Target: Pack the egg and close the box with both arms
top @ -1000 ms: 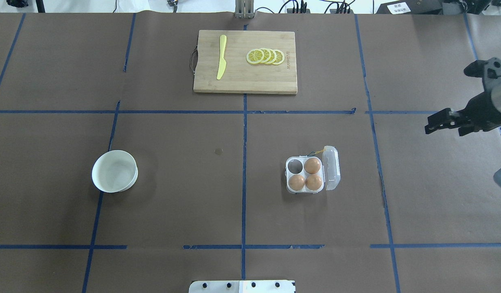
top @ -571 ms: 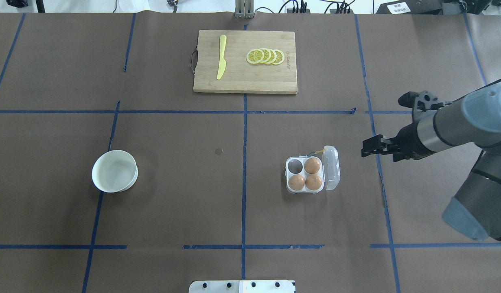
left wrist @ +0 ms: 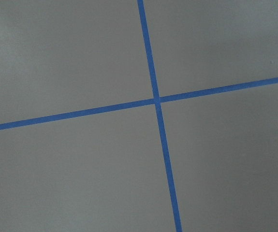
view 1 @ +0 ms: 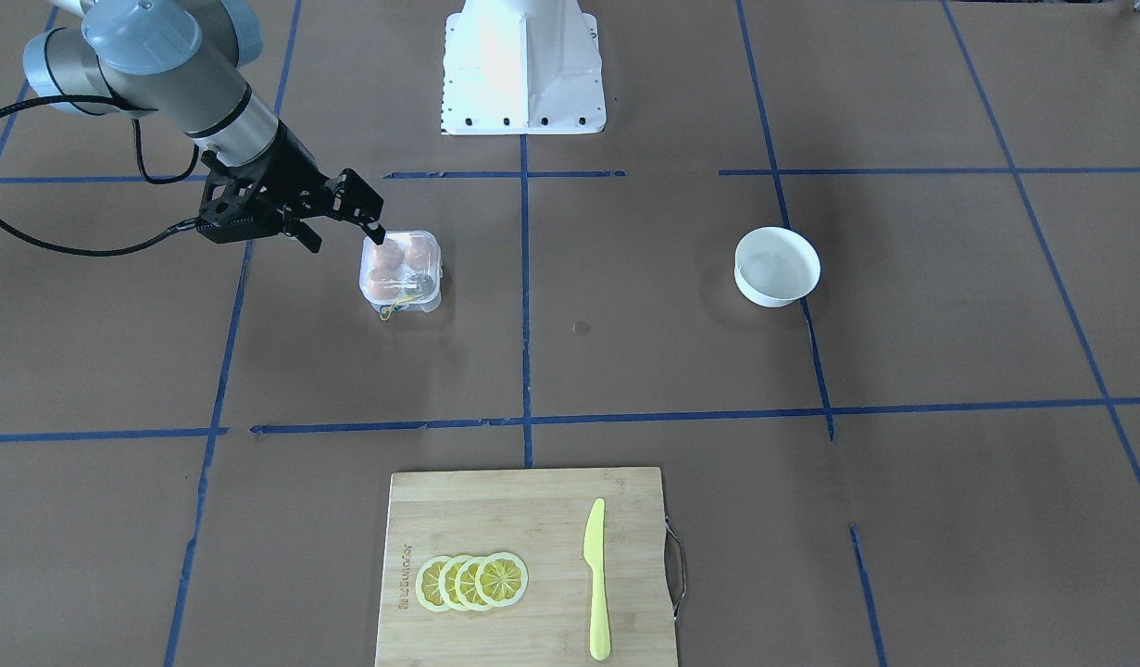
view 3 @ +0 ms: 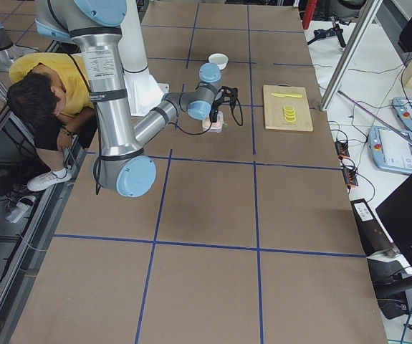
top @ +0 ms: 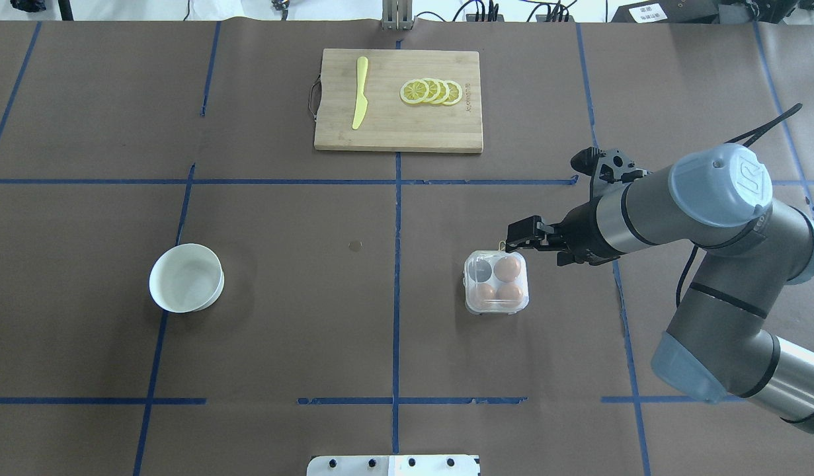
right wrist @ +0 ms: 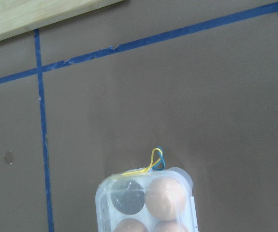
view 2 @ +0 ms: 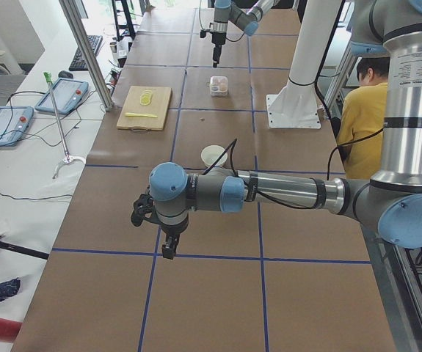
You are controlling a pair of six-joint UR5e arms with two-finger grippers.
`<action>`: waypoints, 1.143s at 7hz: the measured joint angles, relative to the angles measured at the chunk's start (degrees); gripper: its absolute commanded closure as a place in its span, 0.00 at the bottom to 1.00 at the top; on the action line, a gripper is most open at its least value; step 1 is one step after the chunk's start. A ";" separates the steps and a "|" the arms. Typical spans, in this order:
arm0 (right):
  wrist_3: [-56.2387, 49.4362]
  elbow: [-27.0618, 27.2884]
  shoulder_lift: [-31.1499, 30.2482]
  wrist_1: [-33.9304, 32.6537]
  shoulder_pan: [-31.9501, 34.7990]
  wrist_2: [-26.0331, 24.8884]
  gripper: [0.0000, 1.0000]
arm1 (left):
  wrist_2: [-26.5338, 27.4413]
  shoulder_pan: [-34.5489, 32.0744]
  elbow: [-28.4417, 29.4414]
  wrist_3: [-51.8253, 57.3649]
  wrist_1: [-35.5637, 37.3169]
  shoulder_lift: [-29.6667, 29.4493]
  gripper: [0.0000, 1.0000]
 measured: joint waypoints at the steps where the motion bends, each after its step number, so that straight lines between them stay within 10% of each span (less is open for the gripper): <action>1: -1.52 0.04 0.11 -4.15 1.47 0.09 0.00 | 0.00 0.00 -0.01 0.00 -0.02 0.00 0.00; 8: -60.09 -3.30 -6.40 -31.56 31.35 9.72 0.00 | 0.45 0.13 1.58 -0.09 -1.70 0.86 0.00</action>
